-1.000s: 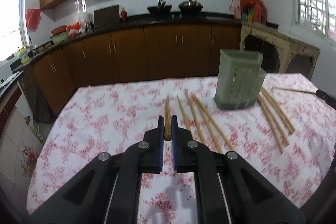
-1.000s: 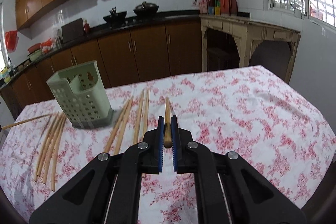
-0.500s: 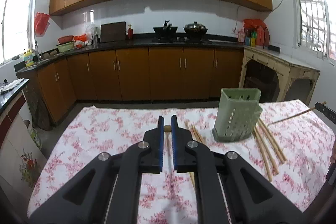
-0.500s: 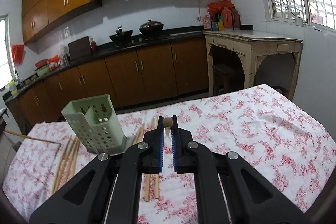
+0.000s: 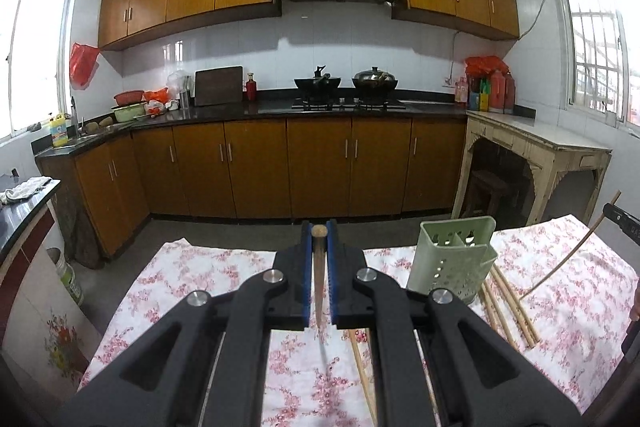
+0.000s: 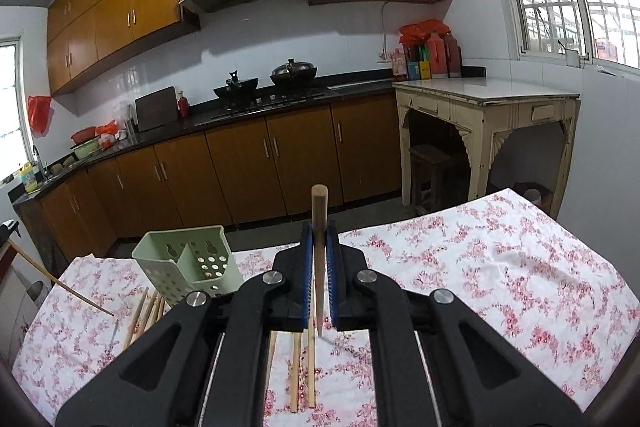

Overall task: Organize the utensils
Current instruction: 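Lift the left tool's chopstick over the green holder while the right tool carries its own, then open the left tool into the holder while the right tool releases its chopstick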

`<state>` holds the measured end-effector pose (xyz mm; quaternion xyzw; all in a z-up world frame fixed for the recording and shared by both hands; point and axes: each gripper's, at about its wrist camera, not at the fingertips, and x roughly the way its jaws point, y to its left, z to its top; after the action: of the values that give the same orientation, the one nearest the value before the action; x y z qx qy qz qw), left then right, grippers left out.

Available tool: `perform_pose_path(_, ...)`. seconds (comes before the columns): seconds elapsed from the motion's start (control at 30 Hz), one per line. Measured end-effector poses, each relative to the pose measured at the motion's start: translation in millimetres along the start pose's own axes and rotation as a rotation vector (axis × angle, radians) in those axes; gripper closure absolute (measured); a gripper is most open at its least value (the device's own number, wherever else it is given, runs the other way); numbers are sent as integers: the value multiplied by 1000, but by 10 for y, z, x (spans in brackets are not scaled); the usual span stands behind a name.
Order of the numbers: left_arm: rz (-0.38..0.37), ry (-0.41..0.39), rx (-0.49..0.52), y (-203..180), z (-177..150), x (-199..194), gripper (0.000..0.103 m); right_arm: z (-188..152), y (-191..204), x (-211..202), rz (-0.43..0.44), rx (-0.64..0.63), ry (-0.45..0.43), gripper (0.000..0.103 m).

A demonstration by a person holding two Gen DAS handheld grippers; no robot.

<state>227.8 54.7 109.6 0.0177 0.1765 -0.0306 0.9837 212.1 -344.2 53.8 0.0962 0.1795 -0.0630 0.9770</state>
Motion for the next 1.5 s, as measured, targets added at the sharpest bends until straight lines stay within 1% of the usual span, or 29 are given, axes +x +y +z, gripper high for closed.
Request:
perform_pose_path(0.1,-8,-13,-1,2,91,-42,95,107,32,-35,8,-4,-14,96)
perform_pose_path(0.27,-53,-64,0,-55,454,-197,95,434,107,-157,54,5,-72,96)
perform_pose_path(0.43,-145,-121,-35,-146,911,-392,95,806,199,-291,136,41,-142,96)
perform_pose_path(0.53,-204,-131,-53,-250,1143,-430,95,997,338,-294,193,50,-168,96)
perform_pose_path(0.6,-227,-142,-48,-360,1258,-423,95,1037,435,-254,206,38,-180,96)
perform_pose_path(0.73,-247,-143,-35,-576,1367,-316,95,1050,616,-82,230,18,-176,96)
perform_pose_path(0.93,-272,-98,-21,-800,1331,-68,95,960,757,97,236,-9,-152,96)
perform_pose_path(1.2,-289,-22,-23,-895,1141,291,95,792,805,353,230,-15,-89,96)
perform_pose_path(1.37,-283,35,-20,-924,985,541,95,696,850,510,225,-19,-45,96)
perform_pose_path(1.5,-262,77,-16,-916,856,748,95,637,858,622,224,-16,-9,96)
